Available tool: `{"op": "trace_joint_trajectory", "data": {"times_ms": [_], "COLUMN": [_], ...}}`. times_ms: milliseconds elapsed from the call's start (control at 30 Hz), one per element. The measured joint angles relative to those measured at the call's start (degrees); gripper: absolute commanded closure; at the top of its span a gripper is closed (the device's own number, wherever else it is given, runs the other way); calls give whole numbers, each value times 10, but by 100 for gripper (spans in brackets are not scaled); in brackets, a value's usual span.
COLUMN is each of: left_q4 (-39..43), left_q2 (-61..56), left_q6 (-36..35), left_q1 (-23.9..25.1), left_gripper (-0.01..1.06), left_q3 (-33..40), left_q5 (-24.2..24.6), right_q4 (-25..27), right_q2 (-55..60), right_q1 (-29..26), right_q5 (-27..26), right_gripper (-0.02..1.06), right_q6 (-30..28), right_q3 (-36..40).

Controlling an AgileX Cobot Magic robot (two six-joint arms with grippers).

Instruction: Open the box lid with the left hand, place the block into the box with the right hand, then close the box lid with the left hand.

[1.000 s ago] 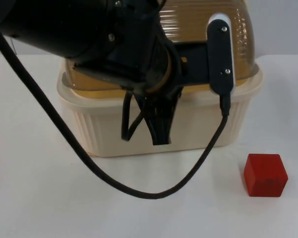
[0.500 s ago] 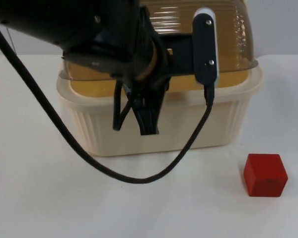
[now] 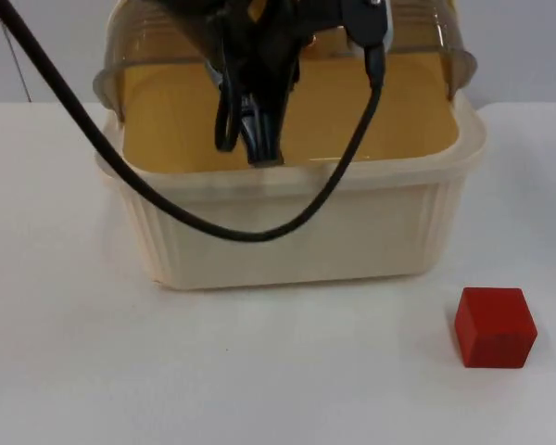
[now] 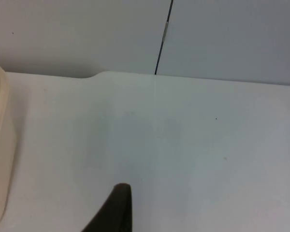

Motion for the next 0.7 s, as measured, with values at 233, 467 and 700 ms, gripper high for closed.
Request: {"op": "trace_joint_trajectory", "data": {"times_ms": [233,467,700], "left_q4": [-95,-101,-104], "left_q2": [0,0,1], "left_q6": [82,92,92], "left_q1": [33,34,56], "left_gripper": [105,105,105], "left_q3": [-23,-23,-41], "left_q5": [38,30,-4], "right_q4": [0,0,0], "right_q2": [0,0,0], "right_q1": [0,0,0], "right_q5": [0,0,0], "right_gripper": [0,0,0], "right_q6": [0,0,8], "right_q3": [0,0,0]}}
